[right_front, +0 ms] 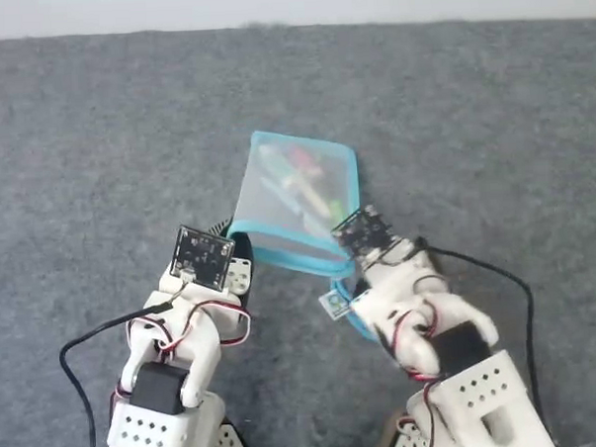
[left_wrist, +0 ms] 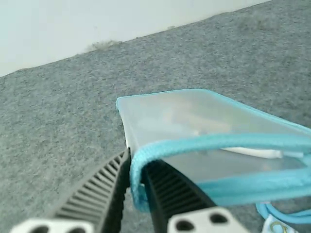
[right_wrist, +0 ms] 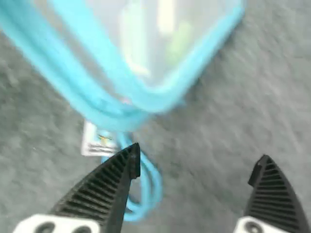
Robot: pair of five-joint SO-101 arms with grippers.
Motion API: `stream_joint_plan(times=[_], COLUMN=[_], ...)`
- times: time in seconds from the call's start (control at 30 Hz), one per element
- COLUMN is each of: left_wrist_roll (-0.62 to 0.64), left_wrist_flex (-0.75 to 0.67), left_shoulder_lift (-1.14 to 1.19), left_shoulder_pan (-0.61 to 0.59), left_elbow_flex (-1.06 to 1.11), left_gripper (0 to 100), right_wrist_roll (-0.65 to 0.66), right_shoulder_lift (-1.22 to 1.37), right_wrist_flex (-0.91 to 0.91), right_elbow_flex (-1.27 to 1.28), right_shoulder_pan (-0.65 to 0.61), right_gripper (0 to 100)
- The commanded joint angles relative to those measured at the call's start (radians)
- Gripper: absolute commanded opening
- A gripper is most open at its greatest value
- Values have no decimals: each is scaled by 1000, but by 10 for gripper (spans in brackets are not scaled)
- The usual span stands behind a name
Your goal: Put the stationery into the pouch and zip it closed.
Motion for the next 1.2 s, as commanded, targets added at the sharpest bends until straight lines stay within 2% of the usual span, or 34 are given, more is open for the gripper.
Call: stream_joint_plan(times=[0.0, 0.13, 0.33, 0.67, 0.93, 1.17], left_wrist_roll=[17, 17, 17, 17, 17, 17], left_wrist_flex=[-37, -37, -38, -37, -37, -37], left_shoulder_lift=[-14, -14, -14, -14, -14, -14], left_shoulder_pan=[-5, -5, -5, -5, -5, -5], left_elbow_flex=[-18, -18, -15, -15, -15, -15], left_gripper=[12, 12, 12, 12, 12, 12], right_wrist_roll=[-95, -150, -157, -227, -399, -408], right_shoulder_lift=[4, 4, 25, 414, 677, 786], right_wrist_flex=[-105, -220, -242, -361, -601, -840], right_elbow_flex=[31, 71, 87, -26, -83, -81], right_shoulder_pan=[-74, -94, -93, -91, -90, -88], right_gripper=[264, 229, 328, 322, 322, 321])
